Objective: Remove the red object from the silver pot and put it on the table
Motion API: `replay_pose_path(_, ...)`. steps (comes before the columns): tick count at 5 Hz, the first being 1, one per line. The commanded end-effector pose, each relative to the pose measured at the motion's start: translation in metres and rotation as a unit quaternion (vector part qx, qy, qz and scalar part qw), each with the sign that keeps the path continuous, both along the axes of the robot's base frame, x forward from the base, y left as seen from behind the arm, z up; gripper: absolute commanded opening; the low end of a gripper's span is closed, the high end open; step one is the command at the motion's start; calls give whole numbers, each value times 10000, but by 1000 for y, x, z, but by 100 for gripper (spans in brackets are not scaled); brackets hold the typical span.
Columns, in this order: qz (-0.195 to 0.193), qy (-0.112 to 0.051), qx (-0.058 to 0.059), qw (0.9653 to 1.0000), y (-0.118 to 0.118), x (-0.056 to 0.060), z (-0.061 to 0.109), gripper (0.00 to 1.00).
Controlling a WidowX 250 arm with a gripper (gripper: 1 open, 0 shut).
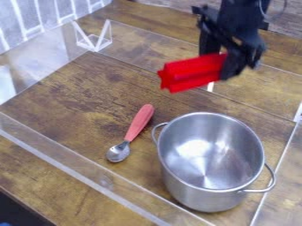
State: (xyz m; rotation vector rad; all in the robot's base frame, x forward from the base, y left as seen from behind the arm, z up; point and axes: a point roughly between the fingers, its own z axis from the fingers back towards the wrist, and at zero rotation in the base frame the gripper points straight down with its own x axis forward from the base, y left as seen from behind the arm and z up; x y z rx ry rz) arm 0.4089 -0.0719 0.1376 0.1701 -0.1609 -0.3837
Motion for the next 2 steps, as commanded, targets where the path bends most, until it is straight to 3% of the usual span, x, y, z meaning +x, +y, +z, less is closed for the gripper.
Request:
replay_pose_path(1, 49, -409, -44, 9991, 39, 6, 25, 0)
replay_pose_path(2, -441, -384, -79, 9983, 44, 6, 20, 0)
